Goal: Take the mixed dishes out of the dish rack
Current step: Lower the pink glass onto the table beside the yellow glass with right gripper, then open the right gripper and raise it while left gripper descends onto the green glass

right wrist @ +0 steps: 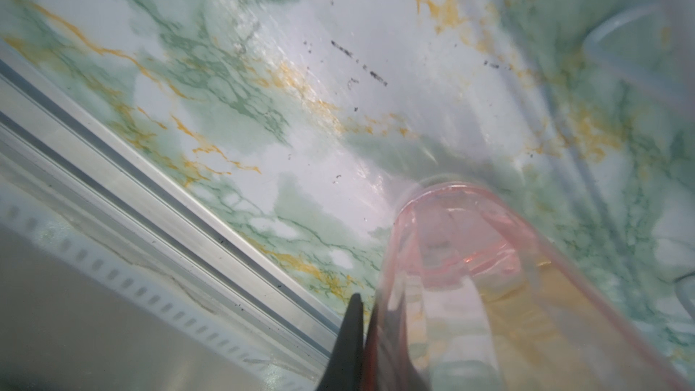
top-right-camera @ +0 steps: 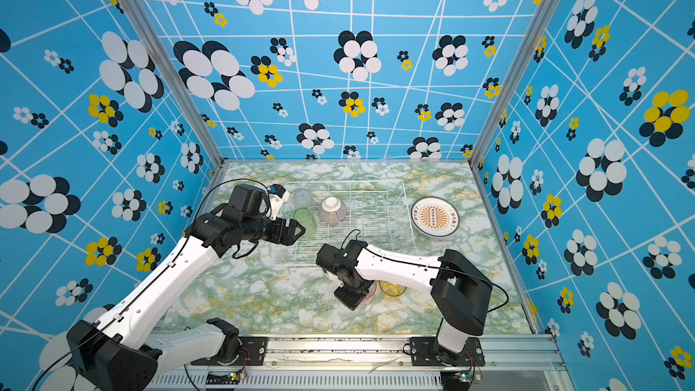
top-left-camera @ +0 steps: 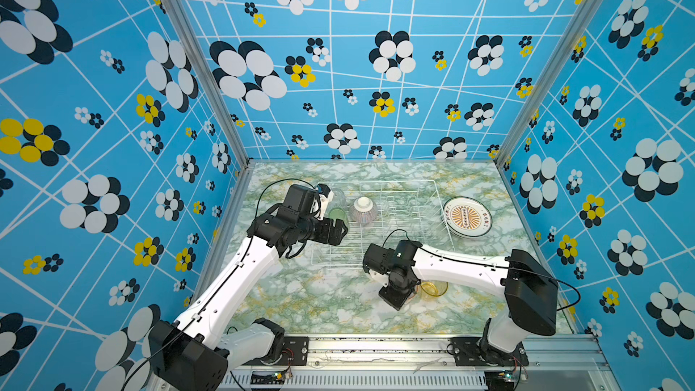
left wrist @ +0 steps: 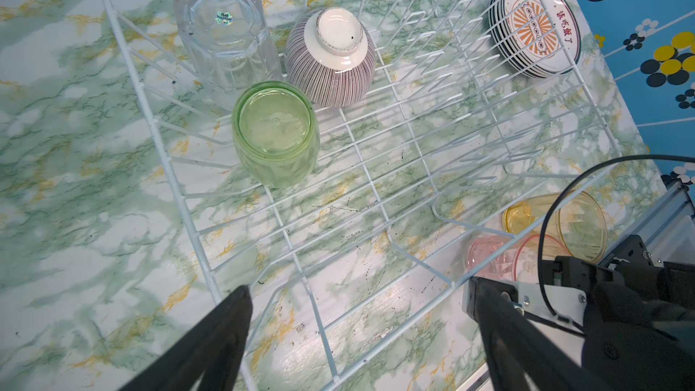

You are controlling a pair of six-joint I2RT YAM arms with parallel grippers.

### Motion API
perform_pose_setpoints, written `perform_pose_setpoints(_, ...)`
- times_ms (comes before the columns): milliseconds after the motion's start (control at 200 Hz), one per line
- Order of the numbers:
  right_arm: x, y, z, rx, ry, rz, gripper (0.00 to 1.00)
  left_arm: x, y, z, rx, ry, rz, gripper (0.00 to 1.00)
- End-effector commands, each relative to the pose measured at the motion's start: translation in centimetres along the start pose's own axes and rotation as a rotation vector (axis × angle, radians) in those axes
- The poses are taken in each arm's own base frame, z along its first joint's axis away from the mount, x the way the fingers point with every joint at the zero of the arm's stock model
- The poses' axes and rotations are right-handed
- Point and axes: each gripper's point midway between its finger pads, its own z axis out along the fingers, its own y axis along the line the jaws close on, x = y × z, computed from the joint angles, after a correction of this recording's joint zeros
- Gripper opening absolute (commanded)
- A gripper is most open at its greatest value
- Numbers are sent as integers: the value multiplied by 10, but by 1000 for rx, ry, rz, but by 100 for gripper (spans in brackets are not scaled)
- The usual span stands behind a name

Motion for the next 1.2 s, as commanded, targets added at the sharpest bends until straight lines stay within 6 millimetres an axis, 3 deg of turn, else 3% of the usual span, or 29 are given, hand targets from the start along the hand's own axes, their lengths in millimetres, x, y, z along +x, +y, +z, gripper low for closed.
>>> perform_pose_setpoints(0, -11, -11, 5, 20, -20, 40, 0, 0, 6, 0, -35, 19, 12, 94)
perform_pose_setpoints(340, -12, -17, 4, 35, -34, 60, 11, 10, 15, 11, -80, 81, 18, 95)
perform_pose_setpoints(530, -12, -18, 1, 36, -45, 69, 29, 12, 16, 14, -87, 93, 25, 95)
perform_pose_setpoints(685, -13, -17, -14, 30, -90, 82, 42, 12, 19, 18, -105, 107, 27, 96)
perform_pose_setpoints(835, -12, -11, -40, -10, -155, 83, 46, 11, 20, 23, -111, 115, 28, 98)
perform_pose_setpoints(945, -11, 5, -71, -107, -249, 61, 48, 8, 20, 26, -122, 117, 38, 99)
perform_pose_setpoints(1075, -13, 9, -115, -149, -418, 54, 60, 0, 23, 29, -150, 111, 50, 99)
perform_pose_setpoints(1195, -11, 2, -143, -131, -532, 65, 69, -12, 31, 38, -196, 114, 58, 99)
